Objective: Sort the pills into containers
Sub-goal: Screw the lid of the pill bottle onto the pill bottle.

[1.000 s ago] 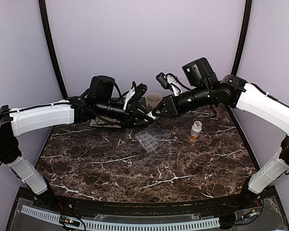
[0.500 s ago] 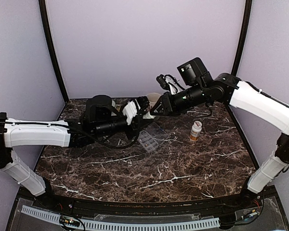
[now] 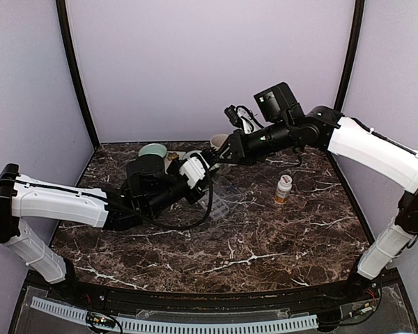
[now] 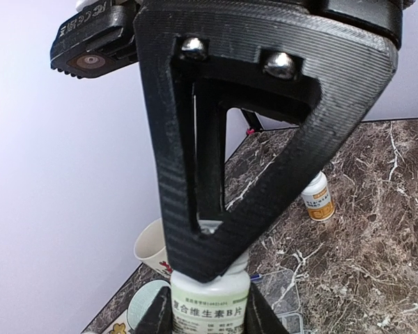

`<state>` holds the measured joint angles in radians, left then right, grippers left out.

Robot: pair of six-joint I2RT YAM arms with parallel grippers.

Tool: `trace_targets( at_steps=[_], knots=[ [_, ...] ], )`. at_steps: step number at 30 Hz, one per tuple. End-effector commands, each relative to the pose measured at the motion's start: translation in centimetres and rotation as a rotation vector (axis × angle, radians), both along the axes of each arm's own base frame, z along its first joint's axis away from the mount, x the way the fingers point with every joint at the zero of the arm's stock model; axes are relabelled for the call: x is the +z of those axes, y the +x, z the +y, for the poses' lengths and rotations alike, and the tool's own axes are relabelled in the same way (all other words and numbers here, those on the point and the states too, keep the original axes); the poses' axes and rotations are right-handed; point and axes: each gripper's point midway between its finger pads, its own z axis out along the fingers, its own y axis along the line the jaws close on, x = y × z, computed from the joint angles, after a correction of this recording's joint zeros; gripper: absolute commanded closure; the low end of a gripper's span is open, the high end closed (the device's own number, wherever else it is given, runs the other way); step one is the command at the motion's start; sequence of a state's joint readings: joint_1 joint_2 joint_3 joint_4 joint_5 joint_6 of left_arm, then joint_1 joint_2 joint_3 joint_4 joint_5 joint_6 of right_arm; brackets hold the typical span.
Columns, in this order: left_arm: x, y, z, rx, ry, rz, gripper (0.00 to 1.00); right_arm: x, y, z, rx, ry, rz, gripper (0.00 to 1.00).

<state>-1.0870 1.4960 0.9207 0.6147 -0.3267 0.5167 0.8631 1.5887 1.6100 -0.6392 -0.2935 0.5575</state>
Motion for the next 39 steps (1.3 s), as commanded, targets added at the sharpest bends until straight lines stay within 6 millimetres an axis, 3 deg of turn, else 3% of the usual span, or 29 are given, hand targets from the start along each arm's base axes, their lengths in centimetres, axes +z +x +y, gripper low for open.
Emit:
trace_targets(
  at_steps=[1, 8, 12, 15, 20, 21, 26, 39],
  knots=[
    [6.9, -2.5, -1.3, -0.099, -0.190, -0.098, 1.00, -0.3, 1.0, 0.2, -0.029, -0.020, -0.051, 0.88],
    [6.5, -2.5, -1.4, -0.105, -0.183, -0.077, 1.00, -0.2, 0.8, 0.3, -0.012, -0.013, -0.050, 0.86],
    [6.3, -2.6, -1.7, -0.121, -0.175, -0.062, 1.00, -0.1, 0.6, 0.5, 0.001, -0.006, -0.045, 0.98],
    [5.9, -2.3, -1.8, -0.108, -0.169, -0.044, 0.99, 0.0, 0.8, 0.4, -0.008, -0.006, -0.057, 1.00],
    [5.2, -2.4, -1.8, -0.112, -0.163, -0.018, 0.81, -0.1, 1.4, 0.2, -0.031, -0.019, -0.078, 1.00],
    [5.0, -2.4, -1.8, -0.113, -0.159, -0.012, 0.79, 1.2, 1.2, -0.3, -0.038, 0.002, -0.102, 1.00],
    [3.9, -2.8, -1.8, -0.134, -0.143, 0.030, 0.64, 1.9, 1.5, -0.7, -0.059, 0.015, -0.132, 1.00],
    [2.0, -3.0, -1.0, -0.114, -0.124, 0.110, 0.40, 1.5, 2.1, -1.8, -0.095, -0.016, -0.160, 1.00]
  ],
)
